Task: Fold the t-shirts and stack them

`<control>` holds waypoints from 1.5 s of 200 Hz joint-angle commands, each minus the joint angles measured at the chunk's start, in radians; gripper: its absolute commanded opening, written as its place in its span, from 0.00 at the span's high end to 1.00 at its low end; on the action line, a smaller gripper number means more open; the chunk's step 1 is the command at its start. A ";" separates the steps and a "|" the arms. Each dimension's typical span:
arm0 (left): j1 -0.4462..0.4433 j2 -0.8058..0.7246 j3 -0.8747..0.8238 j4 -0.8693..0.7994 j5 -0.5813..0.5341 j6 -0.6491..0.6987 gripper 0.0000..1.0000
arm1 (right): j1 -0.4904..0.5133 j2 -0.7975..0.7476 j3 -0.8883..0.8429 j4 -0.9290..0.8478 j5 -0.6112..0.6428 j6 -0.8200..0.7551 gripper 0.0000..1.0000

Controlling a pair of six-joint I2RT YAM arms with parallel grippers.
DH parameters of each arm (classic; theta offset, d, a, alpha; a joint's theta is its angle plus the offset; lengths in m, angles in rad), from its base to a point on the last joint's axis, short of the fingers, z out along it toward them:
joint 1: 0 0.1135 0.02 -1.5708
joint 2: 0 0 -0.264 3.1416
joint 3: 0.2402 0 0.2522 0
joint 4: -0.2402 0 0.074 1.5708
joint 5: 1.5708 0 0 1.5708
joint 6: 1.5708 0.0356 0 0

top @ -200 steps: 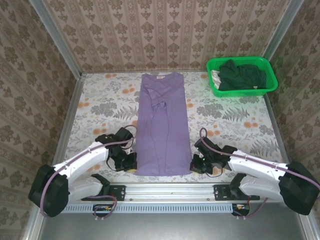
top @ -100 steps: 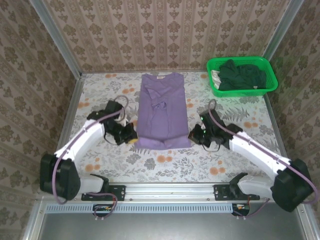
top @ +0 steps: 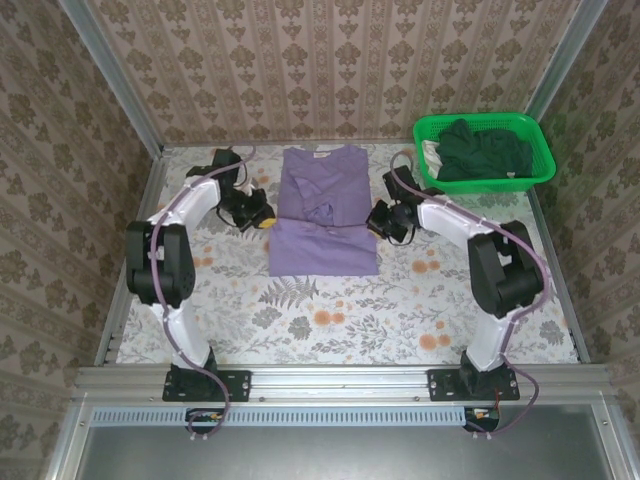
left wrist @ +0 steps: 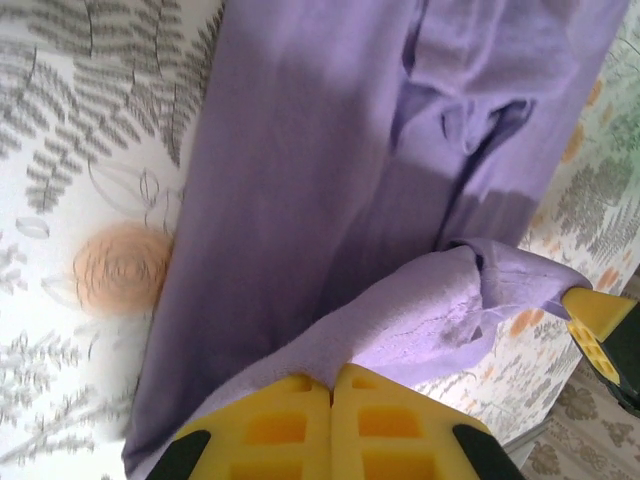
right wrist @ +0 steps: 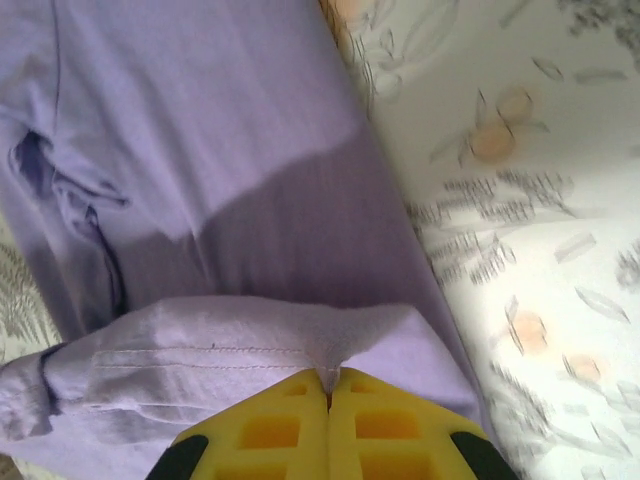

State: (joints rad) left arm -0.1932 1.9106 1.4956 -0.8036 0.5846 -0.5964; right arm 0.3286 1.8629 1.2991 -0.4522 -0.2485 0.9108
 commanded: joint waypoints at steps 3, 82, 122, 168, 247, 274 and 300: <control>0.015 0.079 0.081 -0.015 0.040 0.032 1.00 | -0.014 0.079 0.096 -0.053 -0.014 -0.031 1.00; 0.049 0.251 0.249 -0.034 0.017 0.001 0.79 | -0.060 0.243 0.289 -0.134 -0.023 -0.003 0.95; 0.063 0.270 0.337 -0.053 0.009 -0.016 0.56 | -0.082 0.258 0.364 -0.178 -0.016 -0.016 0.56; 0.041 0.071 0.260 -0.051 -0.128 0.015 0.41 | -0.086 0.017 0.128 -0.042 -0.007 -0.018 0.49; -0.228 -0.055 -0.177 0.211 -0.087 0.024 0.65 | 0.118 -0.164 -0.344 0.330 -0.039 0.065 0.81; -0.253 -0.007 -0.244 0.243 -0.139 0.065 0.66 | 0.151 -0.098 -0.377 0.375 -0.017 0.057 0.83; -0.254 0.027 -0.316 0.248 -0.167 0.093 0.66 | 0.167 -0.066 -0.435 0.386 -0.009 0.058 0.85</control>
State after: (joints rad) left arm -0.4507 1.9202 1.2304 -0.5777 0.4633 -0.5575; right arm 0.4797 1.7744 0.9154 -0.1127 -0.2844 0.9527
